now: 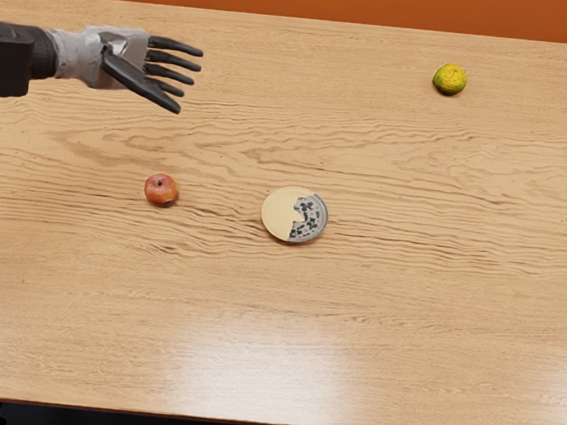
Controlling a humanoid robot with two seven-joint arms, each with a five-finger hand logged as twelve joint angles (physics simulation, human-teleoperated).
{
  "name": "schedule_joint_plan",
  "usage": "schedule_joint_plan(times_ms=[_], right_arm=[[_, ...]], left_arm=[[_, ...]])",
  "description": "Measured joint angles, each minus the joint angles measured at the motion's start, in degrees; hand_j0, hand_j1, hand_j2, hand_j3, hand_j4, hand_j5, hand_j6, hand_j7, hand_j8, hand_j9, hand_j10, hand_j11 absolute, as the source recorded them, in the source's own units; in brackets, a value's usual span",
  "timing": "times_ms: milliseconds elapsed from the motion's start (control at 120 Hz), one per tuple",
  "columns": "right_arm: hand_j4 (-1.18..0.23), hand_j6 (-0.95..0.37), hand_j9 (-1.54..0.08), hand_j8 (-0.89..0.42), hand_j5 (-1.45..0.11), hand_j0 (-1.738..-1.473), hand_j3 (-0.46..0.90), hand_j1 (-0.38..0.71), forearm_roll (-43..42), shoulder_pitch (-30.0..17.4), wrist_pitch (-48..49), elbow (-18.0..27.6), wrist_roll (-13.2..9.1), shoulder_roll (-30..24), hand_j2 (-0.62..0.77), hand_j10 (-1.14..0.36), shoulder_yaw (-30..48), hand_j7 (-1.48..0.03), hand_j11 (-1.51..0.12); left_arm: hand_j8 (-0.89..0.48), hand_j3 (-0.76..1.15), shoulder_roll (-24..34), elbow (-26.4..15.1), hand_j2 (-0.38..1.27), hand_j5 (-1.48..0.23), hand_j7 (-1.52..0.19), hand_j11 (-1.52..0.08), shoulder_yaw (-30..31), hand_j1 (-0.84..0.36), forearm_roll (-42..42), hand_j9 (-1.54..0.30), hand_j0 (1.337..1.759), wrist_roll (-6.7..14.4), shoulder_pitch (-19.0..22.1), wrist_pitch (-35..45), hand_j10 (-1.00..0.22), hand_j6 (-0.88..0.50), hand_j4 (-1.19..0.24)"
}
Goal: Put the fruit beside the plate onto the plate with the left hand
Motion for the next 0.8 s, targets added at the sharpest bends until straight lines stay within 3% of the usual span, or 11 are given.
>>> schedule_joint_plan(times_ms=[100,208,333,433,567,692,800], right_arm=[[-0.03,-0.03,-0.05,-0.03,-0.05,-1.658,0.00,-0.31,-0.1,-0.1,-0.1,0.0,0.1,0.0,-0.01,-0.03,-0.1,-0.05,-0.05],[-0.03,-0.03,-0.05,-0.03,-0.05,-1.658,0.00,-0.31,-0.2,-0.3,-0.2,-0.2,-0.1,0.0,-0.01,-0.03,-0.2,-0.05,-0.05],[-0.03,-0.03,-0.05,-0.03,-0.05,-1.658,0.00,-0.31,-0.2,-0.4,-0.2,-0.2,-0.1,0.0,-0.01,-0.03,-0.2,-0.05,-0.05],[-0.03,-0.03,-0.05,-0.03,-0.05,-1.658,0.00,-0.31,-0.2,-0.4,-0.2,-0.3,-0.1,0.0,-0.01,-0.03,-0.2,-0.05,-0.05],[-0.03,-0.03,-0.05,-0.03,-0.05,-1.658,0.00,-0.31,-0.2,-0.5,-0.2,-0.3,-0.1,0.0,-0.01,-0.03,-0.2,-0.05,-0.05],[-0.03,-0.03,-0.05,-0.03,-0.05,-1.658,0.00,-0.31,-0.2,-0.5,-0.2,-0.3,-0.1,0.0,-0.01,-0.03,-0.2,-0.05,-0.05],[-0.03,-0.03,-0.05,-0.03,-0.05,-1.658,0.00,-0.31,-0.2,-0.5,-0.2,-0.3,-0.1,0.0,-0.01,-0.03,-0.2,-0.05,-0.05]], left_arm=[[-0.25,0.00,0.0,-0.4,0.05,-0.32,-0.32,-0.32,0.1,0.05,0.0,-0.32,1.658,0.3,0.0,-0.1,-0.25,-0.25,-0.25],[-0.25,0.00,-0.1,-1.9,0.05,-0.32,-0.32,-0.32,0.0,0.05,0.0,-0.32,1.658,2.4,-1.1,-0.1,-0.25,-0.25,-0.25],[-0.25,0.00,1.7,-6.7,0.05,-0.32,-0.32,-0.32,0.0,0.05,1.3,-0.32,1.658,11.6,-4.2,-0.1,-0.25,-0.25,-0.25],[-0.25,0.00,4.2,-11.7,0.05,-0.32,-0.32,-0.32,-0.1,0.05,9.1,-0.32,1.658,15.3,-5.0,-0.1,-0.25,-0.25,-0.25],[-0.25,0.00,8.1,-22.7,0.05,-0.32,-0.32,-0.32,-0.3,0.05,19.2,-0.32,1.658,16.9,-5.9,0.9,-0.25,-0.25,-0.25],[-0.25,0.00,9.9,-36.4,0.05,-0.32,-0.32,-0.32,-0.1,0.05,28.9,-0.32,1.658,17.3,-7.1,12.5,-0.25,-0.25,-0.25],[-0.25,0.00,9.8,-43.1,0.05,-0.32,-0.32,-0.32,1.4,0.05,35.9,-0.32,1.658,17.4,-8.9,23.1,-0.25,-0.25,-0.25]])
